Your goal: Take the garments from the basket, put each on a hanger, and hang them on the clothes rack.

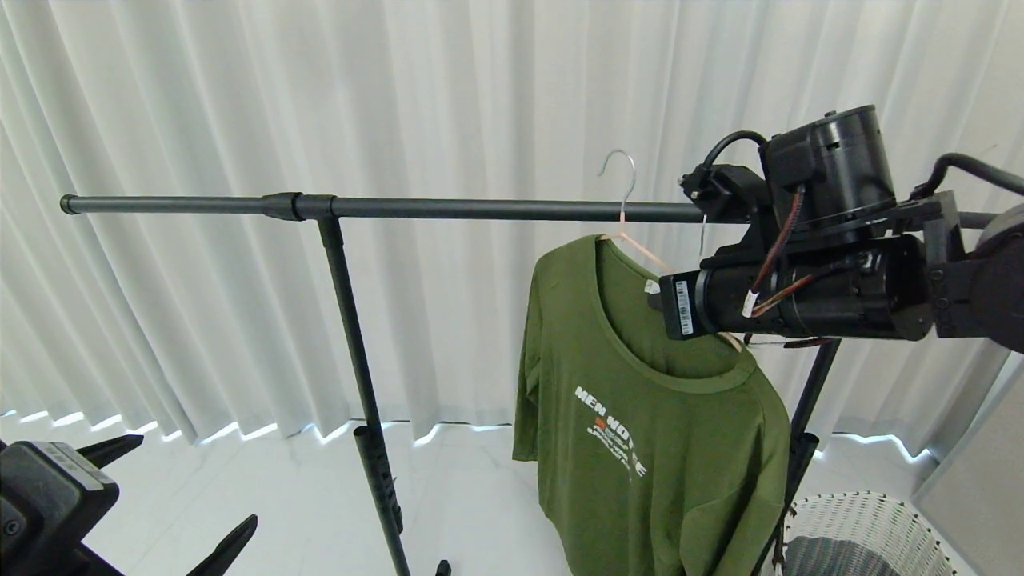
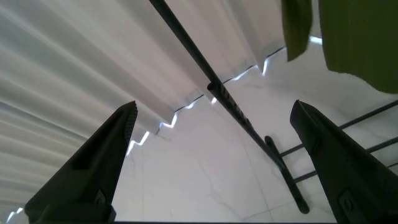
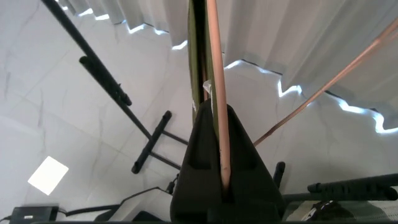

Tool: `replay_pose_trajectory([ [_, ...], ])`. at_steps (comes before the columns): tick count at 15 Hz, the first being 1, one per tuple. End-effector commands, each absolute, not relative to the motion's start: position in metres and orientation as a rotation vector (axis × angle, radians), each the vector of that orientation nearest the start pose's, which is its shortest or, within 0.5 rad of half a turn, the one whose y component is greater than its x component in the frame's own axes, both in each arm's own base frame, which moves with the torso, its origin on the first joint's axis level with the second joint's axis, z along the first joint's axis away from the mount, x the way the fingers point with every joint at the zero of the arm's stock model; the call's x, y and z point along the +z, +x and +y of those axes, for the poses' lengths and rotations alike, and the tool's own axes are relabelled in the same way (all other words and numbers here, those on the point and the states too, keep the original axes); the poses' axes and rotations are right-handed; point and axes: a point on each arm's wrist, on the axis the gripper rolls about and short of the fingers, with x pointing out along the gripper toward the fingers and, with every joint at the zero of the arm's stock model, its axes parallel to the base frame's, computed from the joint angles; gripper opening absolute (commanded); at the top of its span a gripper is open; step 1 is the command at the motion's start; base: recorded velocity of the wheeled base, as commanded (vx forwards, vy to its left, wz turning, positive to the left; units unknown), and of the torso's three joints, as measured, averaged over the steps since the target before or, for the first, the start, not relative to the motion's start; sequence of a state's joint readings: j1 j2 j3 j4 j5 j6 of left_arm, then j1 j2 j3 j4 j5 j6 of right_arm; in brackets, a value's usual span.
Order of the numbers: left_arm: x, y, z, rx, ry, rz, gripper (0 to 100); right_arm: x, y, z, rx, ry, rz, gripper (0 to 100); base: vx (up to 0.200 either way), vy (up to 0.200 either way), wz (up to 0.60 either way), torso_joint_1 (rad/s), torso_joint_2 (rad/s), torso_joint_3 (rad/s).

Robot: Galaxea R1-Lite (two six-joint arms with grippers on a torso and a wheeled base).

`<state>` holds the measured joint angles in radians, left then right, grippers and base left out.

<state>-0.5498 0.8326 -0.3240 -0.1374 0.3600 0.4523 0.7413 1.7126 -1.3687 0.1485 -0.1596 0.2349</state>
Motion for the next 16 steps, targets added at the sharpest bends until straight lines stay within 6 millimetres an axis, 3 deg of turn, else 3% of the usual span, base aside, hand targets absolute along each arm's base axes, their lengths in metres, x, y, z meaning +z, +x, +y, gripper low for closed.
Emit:
replay_pose_trajectory([
  [1,0.166,0.074,-0.036,-0.26,0.61,0.288,100,0.25,0.257,0.221,0.488,0.0,0.536,0,0.0,0.0,0.0,0.0,0.0,0.0],
  [6,0.165,0.08,-0.04,-0.27,0.623,0.315,100,0.238,0.283,0.228,0.451,-0.007,0.556,0,0.0,0.0,0.0,0.0,0.0,0.0],
  [16,0.165,0.079,-0.04,-0.277,0.623,0.314,100,0.232,0.288,0.232,0.449,-0.017,0.567,0,0.0,0.0,0.0,0.0,0.0,0.0],
])
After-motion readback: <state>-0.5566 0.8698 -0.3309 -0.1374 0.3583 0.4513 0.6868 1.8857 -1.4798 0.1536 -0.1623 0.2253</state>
